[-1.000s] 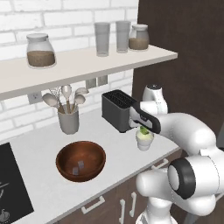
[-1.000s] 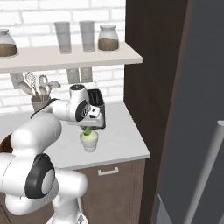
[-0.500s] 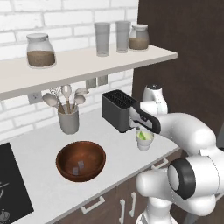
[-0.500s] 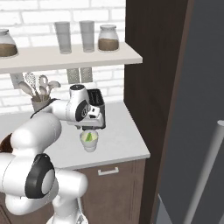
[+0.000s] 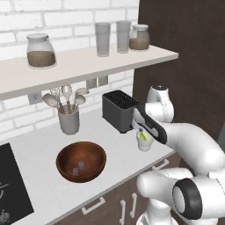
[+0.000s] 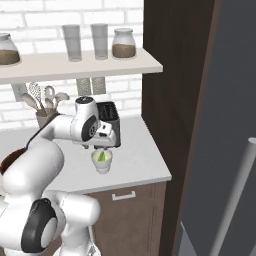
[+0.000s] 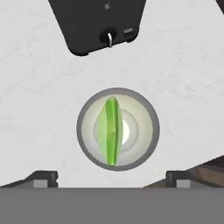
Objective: Grab a lemon wedge from the fridge and one ice cube from the ice bowl, and put them in the glass of lemonade.
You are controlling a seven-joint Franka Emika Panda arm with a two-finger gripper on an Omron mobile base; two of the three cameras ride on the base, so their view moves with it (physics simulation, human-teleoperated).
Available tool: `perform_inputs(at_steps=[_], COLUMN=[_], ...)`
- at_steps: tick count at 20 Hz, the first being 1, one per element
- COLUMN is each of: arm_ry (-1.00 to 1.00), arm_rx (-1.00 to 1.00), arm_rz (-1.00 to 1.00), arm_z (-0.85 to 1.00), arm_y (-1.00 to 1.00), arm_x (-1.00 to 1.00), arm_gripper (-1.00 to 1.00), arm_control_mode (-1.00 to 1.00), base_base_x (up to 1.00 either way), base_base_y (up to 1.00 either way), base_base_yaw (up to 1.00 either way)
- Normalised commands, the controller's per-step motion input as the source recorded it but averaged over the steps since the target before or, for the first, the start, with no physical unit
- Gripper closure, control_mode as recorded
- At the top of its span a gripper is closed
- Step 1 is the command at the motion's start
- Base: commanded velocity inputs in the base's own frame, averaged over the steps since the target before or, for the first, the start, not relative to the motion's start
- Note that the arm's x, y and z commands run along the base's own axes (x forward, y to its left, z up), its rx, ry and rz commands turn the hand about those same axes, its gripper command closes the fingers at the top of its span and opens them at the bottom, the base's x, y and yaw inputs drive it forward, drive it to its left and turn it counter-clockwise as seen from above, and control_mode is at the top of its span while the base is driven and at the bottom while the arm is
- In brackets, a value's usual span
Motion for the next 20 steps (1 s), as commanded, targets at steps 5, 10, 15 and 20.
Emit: perform_inputs(at_steps=[5,10,15,20], arm_ry=[-0.12,-0.02,0.05,0.26], arm_rx=[0.0,0.0,0.0,-0.17], arm_rz=[0.05,0.11,0.19,0.26], arm_z=[0.07,0.27,0.18,0.31], arm_y=[0.16,0.48,0.81,1.0], arm_x=[-0.53,-0.37,-0.25,-0.07], arm_gripper=[-1.0,-1.0,-1.0,-1.0], arm_control_mode=[-1.0,-1.0,-1.0,-1.0], base_base_x=[0.0,0.0,0.0,0.0], base_base_y=[0.0,0.0,0.0,0.0], base_base_yaw=[0.0,0.0,0.0,0.0])
